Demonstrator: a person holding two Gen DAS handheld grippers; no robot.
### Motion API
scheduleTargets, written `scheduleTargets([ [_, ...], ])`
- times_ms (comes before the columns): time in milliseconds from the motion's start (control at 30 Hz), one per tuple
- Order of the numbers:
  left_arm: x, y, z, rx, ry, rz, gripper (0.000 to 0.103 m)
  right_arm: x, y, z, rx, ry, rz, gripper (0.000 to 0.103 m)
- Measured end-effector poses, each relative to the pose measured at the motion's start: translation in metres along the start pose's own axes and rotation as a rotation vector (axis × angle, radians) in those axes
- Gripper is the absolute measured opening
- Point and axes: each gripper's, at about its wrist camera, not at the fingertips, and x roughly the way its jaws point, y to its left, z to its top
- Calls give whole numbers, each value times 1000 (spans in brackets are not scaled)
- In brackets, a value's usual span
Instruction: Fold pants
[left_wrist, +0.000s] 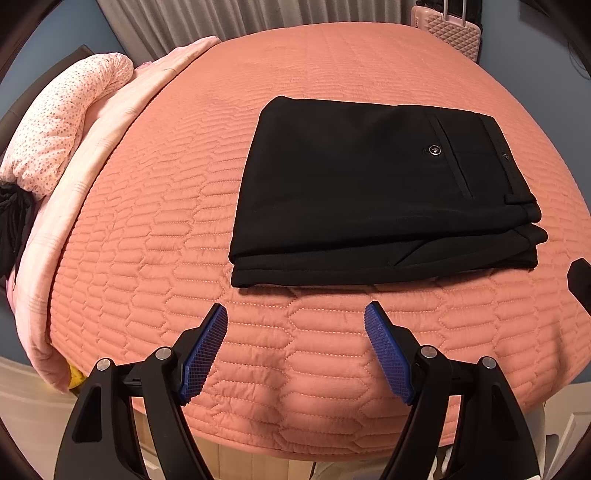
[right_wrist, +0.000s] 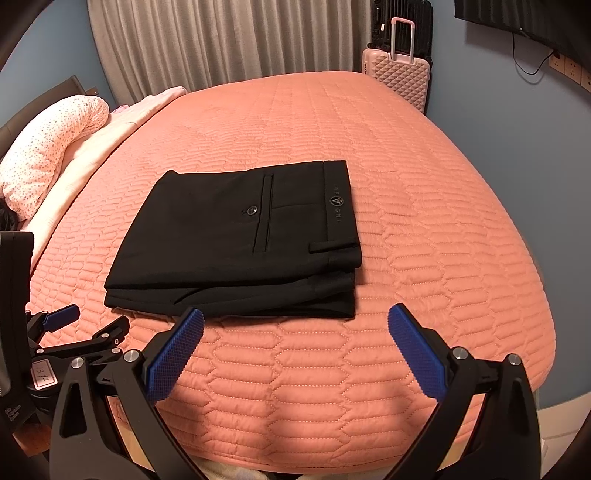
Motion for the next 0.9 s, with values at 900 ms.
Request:
scheduleTargets([
  [900, -24, 11, 3, -47, -77, 2, 75, -10, 2, 3, -5, -26, 15, 98],
])
